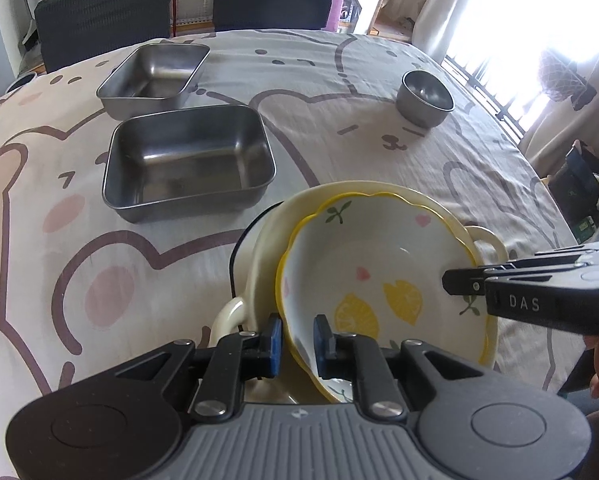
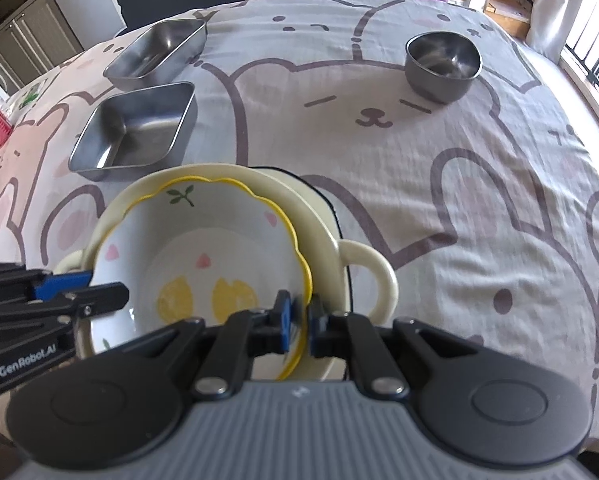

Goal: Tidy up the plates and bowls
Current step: 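Lower the lemon-print bowl into the cream bowl with both grippers, then open both grippers and release the lemon-print bowl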

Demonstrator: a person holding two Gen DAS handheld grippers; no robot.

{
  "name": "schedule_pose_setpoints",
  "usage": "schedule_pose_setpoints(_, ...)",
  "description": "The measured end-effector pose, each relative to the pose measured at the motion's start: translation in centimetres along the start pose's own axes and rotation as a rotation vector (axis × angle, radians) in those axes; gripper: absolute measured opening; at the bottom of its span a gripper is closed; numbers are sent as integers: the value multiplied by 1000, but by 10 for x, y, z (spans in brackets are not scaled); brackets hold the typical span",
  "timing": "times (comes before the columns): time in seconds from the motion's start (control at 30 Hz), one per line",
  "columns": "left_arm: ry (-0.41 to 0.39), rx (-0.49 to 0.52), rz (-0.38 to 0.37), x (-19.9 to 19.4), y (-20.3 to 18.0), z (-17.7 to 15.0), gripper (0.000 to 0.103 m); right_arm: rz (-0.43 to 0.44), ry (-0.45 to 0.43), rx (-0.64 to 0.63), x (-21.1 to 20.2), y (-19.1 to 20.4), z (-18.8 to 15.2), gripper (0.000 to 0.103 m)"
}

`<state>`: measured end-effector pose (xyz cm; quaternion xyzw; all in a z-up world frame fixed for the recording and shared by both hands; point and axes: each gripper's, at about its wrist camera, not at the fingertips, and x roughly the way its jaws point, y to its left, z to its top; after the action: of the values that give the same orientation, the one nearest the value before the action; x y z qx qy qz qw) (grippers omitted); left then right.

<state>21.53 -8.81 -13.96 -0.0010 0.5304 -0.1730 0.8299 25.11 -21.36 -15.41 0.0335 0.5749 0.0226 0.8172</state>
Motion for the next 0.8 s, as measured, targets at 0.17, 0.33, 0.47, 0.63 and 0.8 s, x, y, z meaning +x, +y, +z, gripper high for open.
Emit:
schedule_pose_setpoints(0.17, 5, 18, 1, -4, -1, 0, 19, 9, 13, 8, 0, -3, 3, 11)
schedule_pose_setpoints(0.33, -19, 8, -10, -13, 3, 1, 20, 8, -13, -14, -10, -4, 4, 12)
schedule_pose_setpoints(0.47, -22, -1, -22, -17, 5, 0, 20, 16, -23, -26, -15, -5, 3, 12)
schedule_pose_setpoints(0.63, -47, 7, -25, -27, 6, 1, 46, 28, -35, -40, -23, -5, 0, 18)
schedule_pose_setpoints(0.8, -113, -8, -62, -44, 13, 6, 75, 72, -112, -31, -44, -4, 1, 46)
